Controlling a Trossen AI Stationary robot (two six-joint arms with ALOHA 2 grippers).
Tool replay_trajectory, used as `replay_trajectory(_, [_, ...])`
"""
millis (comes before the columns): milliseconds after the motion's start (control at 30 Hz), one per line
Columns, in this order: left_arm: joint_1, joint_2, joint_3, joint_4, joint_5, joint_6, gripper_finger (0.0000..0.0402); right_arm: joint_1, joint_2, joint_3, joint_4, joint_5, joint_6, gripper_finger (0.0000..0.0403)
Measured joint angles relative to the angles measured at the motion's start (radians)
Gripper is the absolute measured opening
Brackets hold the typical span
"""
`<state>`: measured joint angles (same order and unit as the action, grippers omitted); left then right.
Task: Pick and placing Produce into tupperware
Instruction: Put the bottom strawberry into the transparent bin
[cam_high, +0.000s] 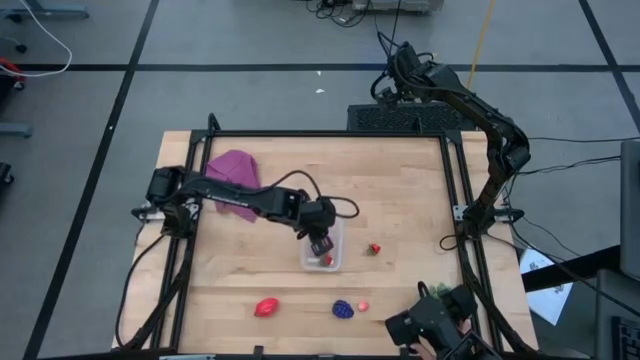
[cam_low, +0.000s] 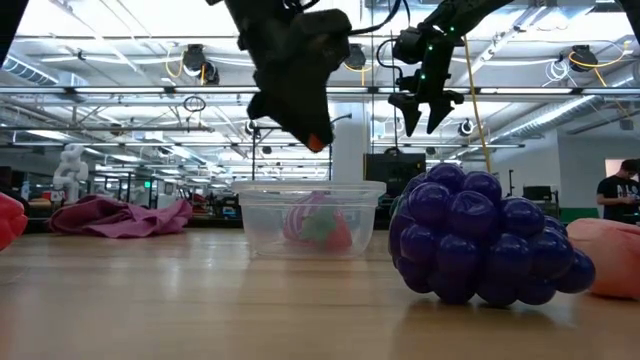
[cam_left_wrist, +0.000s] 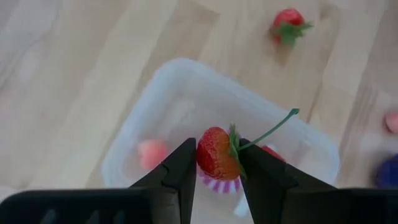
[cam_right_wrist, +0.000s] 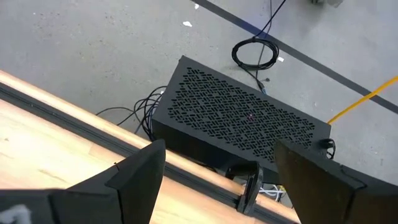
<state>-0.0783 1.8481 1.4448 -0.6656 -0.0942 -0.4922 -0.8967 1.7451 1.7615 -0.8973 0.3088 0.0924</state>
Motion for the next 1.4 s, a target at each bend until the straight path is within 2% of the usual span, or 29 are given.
replay_trajectory(167, [0.03,0.025,0.001,0.076,0.025,0.042,0.0113,-0.002,0.0,0.0,0.023,0.0,-0.008,0.0293])
replay_trajectory(300, [0.049,0.083,0.0,0.115,0.089,0.054,0.0113,-0.011,0.0,0.0,0.034,0.0,-0.009,0.0293])
replay_trajectory(433, [0.065,0.127,0.0,0.115,0.121,0.046,0.0113,-0.021,0.0,0.0,0.034,0.002,-0.026,0.0293])
replay_trajectory(1400, [0.049,0.176,0.0,0.117,0.12,0.046,0.0113,-0.036,0.0,0.0,0.054,0.003,-0.026,0.0293])
